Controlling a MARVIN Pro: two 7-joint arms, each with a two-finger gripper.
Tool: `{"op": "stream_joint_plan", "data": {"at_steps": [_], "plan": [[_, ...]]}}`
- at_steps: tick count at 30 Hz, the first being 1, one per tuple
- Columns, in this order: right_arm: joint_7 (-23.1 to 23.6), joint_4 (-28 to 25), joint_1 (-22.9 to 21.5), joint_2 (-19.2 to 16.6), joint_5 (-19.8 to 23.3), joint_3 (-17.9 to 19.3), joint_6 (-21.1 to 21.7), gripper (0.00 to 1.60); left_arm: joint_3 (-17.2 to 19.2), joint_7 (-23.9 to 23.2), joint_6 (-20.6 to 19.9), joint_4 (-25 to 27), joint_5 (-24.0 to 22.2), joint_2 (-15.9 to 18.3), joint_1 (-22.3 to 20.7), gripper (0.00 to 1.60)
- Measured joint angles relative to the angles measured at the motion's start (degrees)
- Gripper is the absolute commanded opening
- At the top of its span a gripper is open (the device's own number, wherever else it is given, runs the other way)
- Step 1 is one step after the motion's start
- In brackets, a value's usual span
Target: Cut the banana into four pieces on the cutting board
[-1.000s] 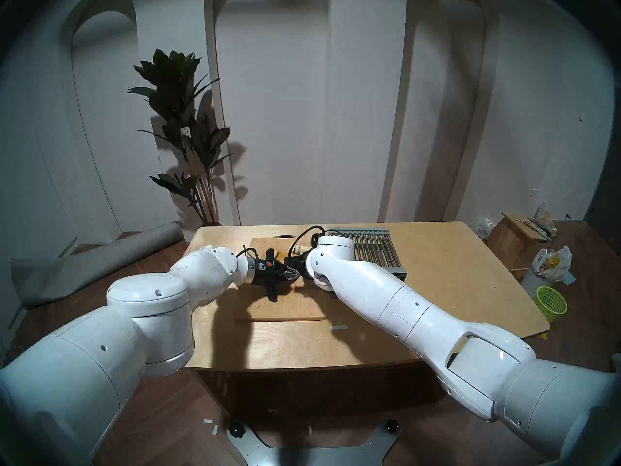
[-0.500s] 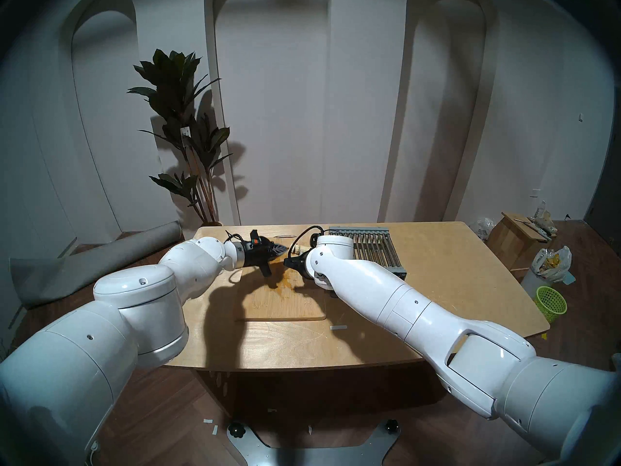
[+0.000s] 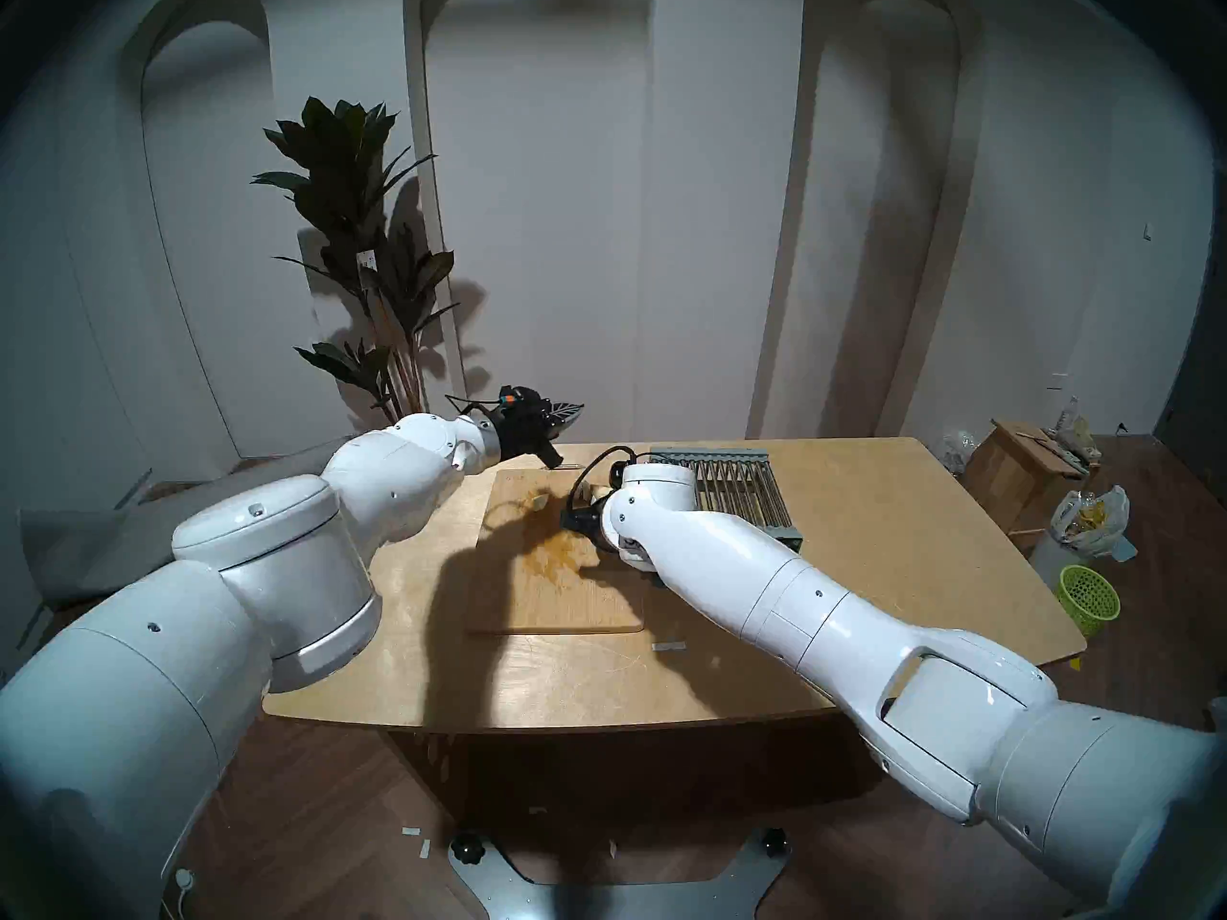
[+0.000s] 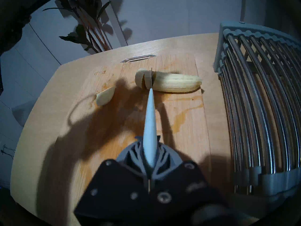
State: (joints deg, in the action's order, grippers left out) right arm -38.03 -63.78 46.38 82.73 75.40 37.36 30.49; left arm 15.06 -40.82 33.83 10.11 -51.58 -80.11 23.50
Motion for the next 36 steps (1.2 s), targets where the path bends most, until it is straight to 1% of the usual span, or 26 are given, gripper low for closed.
{"op": "stream_joint_plan", "data": {"at_steps": [7,9,18,20,21,25,36], "plan": [[0.00,0.34,-0.22,0.17,0.00,-0.12,0.30,0.00,-0.66,-3.91,-1.55,0.92,0.05,-1.06,2.62,0.00],[-0.08,0.36,-0.30,0.19,-0.11,-0.42,0.77,0.00,-1.36,-5.00,-2.39,0.74,0.14,-0.81,3.42,0.00],[-0.13,0.04,-0.50,0.62,-0.42,-1.44,2.28,0.00,-4.31,-7.77,-4.00,0.27,1.88,0.60,4.45,0.00],[-0.13,0.04,-0.50,0.62,-0.42,-1.44,2.28,0.00,-4.31,-7.77,-4.00,0.27,1.88,0.60,4.45,0.00],[-0.20,0.28,-0.66,0.71,-0.37,-1.52,2.78,0.00,-5.42,-9.68,-4.11,0.44,2.48,1.16,5.39,0.00],[-0.20,0.28,-0.66,0.71,-0.37,-1.52,2.78,0.00,-5.42,-9.68,-4.11,0.44,2.48,1.16,5.39,0.00],[-0.51,0.75,-0.91,1.01,-0.35,-1.60,3.30,0.00,-6.92,-12.72,-4.01,1.14,2.36,2.21,4.92,0.00]]}}
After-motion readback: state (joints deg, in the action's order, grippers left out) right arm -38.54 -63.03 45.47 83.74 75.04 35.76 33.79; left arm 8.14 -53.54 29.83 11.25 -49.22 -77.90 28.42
